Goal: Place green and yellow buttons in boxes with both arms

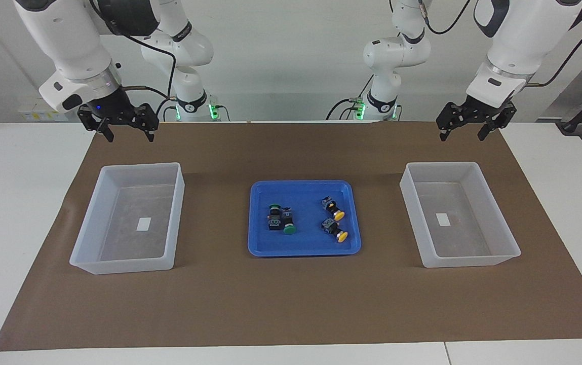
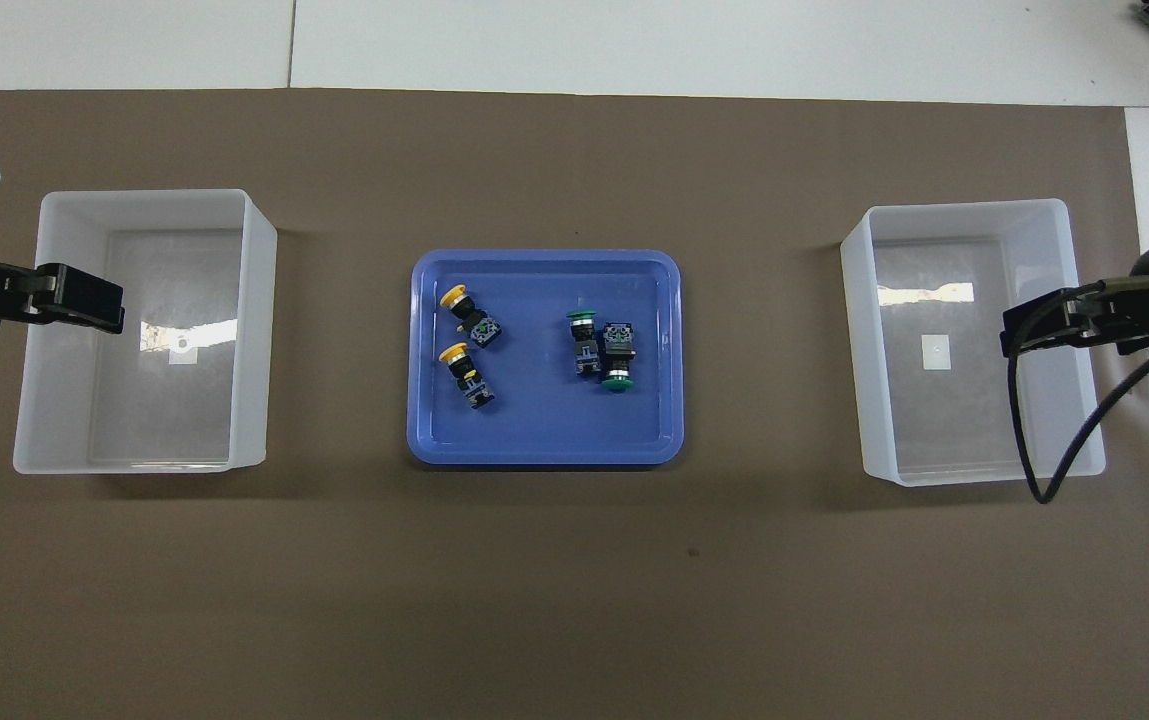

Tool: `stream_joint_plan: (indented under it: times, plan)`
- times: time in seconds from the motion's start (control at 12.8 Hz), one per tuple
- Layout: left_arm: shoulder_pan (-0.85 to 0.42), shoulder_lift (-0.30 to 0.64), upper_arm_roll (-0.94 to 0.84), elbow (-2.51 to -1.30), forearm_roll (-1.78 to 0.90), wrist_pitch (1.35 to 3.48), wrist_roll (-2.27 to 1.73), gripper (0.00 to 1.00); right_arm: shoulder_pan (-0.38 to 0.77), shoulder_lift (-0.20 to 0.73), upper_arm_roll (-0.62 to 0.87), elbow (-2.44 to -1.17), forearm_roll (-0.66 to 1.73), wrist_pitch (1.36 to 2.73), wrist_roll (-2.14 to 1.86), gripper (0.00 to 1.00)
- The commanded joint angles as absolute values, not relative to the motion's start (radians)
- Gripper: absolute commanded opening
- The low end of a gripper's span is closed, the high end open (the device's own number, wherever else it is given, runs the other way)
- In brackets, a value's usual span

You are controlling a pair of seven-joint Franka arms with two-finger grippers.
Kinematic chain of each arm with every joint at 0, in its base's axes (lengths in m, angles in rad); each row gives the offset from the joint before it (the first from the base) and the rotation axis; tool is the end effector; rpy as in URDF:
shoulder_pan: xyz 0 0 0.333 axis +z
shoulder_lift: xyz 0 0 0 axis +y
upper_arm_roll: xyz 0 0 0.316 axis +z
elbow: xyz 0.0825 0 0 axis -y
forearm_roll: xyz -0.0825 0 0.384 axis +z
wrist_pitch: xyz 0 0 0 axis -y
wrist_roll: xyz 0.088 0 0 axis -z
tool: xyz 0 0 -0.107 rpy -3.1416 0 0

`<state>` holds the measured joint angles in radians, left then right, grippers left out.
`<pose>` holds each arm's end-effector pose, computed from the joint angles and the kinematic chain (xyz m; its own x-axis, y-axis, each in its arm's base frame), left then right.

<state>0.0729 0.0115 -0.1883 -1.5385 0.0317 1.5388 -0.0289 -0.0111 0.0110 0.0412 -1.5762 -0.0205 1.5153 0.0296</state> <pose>0.5518 -0.0598 0.6307 0.9963 -0.0854 -0.0101 -0.0857 -0.9959 -0.0298 0.5512 0.0142 0.6112 0.9975 -0.0007 -0.0712 0.0009 -0.9998 0.0222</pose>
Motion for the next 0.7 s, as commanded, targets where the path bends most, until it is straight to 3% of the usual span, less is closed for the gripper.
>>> stream_joint_plan:
  times: [0.0, 0.63]
  plan:
    - [0.078, -0.020, -0.183, -1.577, 0.014, 1.563, -0.008, 1.00, -0.026, -0.012, 0.046, -1.608, 0.008, 1.537, 0.040, 1.00]
    - [0.023, -0.021, -0.195, -1.583, 0.015, 1.563, -0.009, 1.00, -0.025, -0.014, 0.046, -1.620, 0.008, 1.552, 0.025, 1.00]
